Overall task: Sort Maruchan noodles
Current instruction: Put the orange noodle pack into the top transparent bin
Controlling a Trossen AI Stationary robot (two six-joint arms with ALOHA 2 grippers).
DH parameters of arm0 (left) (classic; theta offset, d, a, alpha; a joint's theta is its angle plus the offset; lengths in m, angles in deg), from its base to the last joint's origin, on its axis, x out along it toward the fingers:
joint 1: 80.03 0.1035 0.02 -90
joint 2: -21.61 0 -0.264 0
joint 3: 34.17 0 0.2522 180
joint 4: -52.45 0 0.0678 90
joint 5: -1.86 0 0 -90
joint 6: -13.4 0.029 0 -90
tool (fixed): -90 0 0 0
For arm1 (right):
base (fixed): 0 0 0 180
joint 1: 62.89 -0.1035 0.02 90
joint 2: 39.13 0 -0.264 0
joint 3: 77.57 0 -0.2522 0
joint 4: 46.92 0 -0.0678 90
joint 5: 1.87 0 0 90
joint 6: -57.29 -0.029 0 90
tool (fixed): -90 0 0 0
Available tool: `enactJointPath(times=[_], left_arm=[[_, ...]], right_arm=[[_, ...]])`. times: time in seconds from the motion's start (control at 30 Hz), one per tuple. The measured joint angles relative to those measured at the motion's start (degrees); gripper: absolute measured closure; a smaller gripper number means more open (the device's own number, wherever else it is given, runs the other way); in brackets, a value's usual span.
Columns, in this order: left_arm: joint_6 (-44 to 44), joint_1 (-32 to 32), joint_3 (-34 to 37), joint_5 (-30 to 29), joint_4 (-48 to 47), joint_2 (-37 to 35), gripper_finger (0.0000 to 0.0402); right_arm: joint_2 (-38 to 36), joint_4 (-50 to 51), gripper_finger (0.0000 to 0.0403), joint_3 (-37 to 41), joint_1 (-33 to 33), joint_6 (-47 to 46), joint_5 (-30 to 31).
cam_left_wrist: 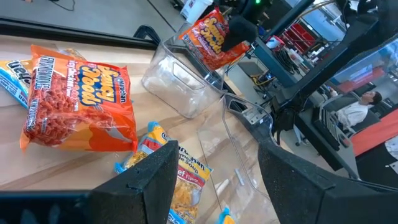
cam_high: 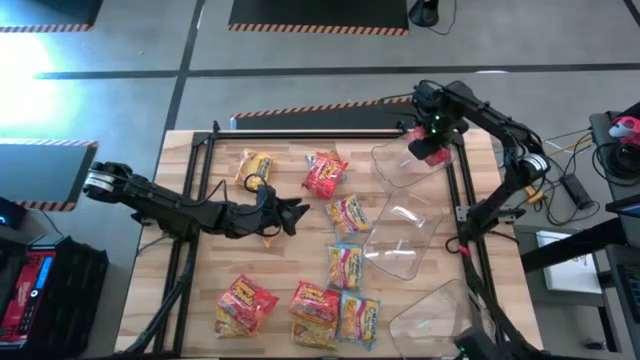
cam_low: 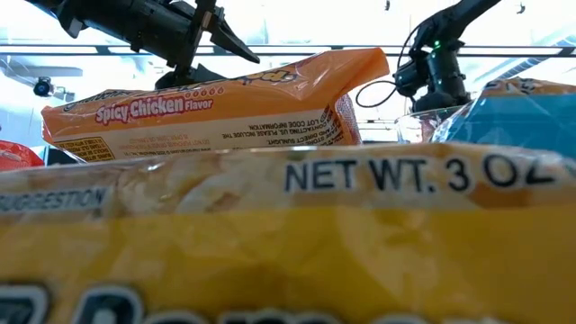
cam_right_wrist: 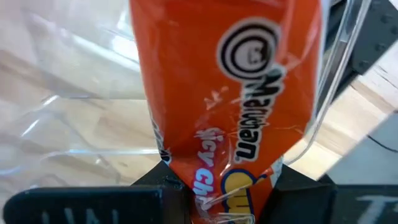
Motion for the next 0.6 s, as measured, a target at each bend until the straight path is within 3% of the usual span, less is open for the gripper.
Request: enactJointPath(times=[0.27, 0.6], left_arm=[[0.00, -0.04, 0.00, 1.78, -0.04, 0.00, 0.0198], [0.00, -0.29, 0.00, 3.42, -0.04, 0.00, 0.0198]], right_arm=[[4.53, 0.60, 0.0328, 0.00, -1.46, -5.55, 6.73], [11.34, 0.37, 0.0328, 0.00, -1.37, -2.87, 6.88]])
